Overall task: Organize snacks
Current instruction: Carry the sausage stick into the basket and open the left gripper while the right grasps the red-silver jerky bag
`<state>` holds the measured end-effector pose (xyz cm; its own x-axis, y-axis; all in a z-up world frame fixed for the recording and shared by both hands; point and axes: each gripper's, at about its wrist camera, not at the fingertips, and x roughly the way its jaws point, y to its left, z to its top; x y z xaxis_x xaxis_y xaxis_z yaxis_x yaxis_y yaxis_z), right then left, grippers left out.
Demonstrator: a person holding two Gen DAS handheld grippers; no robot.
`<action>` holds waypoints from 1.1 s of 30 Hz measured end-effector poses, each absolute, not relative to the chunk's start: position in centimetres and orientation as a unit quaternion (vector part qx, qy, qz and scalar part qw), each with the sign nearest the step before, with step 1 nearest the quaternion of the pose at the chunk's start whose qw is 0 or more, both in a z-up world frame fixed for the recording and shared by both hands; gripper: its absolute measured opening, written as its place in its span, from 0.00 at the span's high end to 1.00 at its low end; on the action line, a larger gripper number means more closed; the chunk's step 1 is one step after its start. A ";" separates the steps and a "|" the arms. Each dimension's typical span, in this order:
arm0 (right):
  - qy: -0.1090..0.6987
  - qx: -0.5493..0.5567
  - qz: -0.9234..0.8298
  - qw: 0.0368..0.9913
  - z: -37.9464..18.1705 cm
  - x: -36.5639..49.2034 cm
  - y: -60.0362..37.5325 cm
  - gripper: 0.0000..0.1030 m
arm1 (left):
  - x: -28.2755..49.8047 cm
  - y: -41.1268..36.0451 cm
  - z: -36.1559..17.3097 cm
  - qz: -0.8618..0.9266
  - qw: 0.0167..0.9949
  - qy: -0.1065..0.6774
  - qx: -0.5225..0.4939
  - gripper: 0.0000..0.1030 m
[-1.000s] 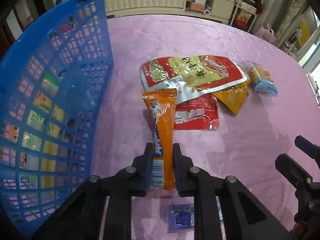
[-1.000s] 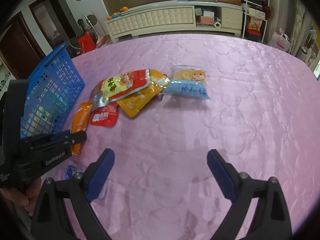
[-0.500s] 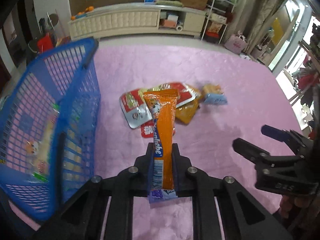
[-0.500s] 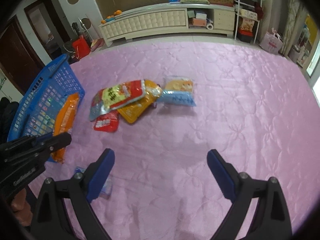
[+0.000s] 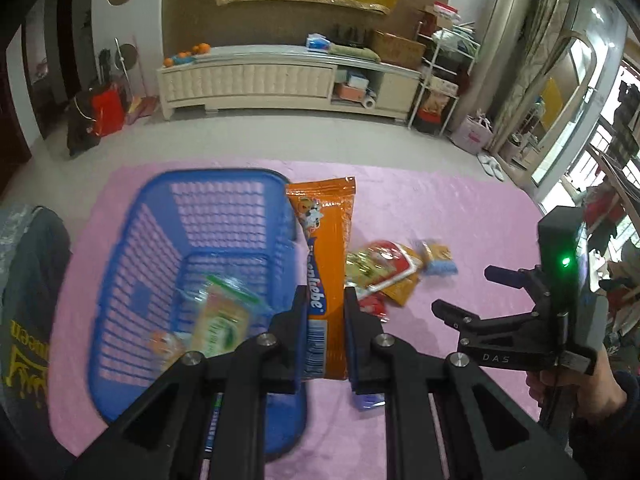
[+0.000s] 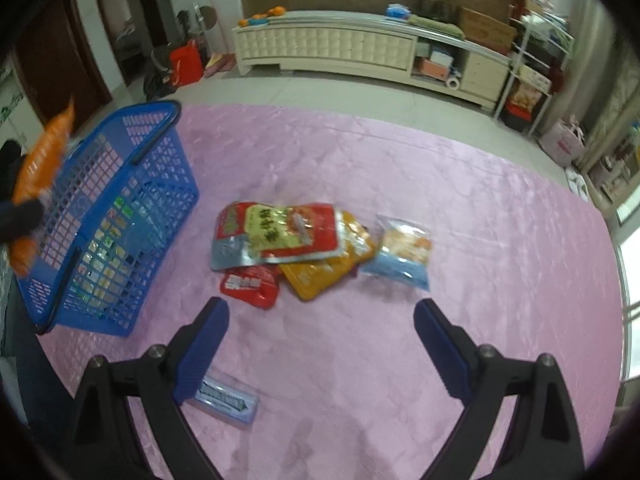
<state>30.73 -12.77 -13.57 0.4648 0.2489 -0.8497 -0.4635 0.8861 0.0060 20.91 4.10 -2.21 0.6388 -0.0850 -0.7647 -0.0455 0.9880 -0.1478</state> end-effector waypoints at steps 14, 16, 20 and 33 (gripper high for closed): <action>0.499 -0.230 0.290 0.784 -19.3 35.6 -5.8 0.07 | 22.9 11.5 -5.9 0.038 0.866 0.487 -0.104 0.86; 0.497 -0.250 0.307 0.772 -20.0 35.9 -5.0 0.07 | 23.5 11.9 -6.6 0.041 0.863 0.493 -0.105 0.86; 0.479 -0.317 0.331 0.748 -21.3 36.1 -3.5 0.07 | 24.4 11.9 -7.6 0.035 0.859 0.502 -0.096 0.86; 0.465 -0.391 0.398 0.688 -23.1 38.0 -0.8 0.18 | 27.6 12.6 -9.4 0.037 0.848 0.522 -0.090 0.86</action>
<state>37.97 -0.77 -23.13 0.2509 0.1847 -0.9502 -0.9109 0.3773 -0.1672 27.58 12.62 -9.40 0.4530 -0.0303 -0.8910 -0.1570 0.9811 -0.1132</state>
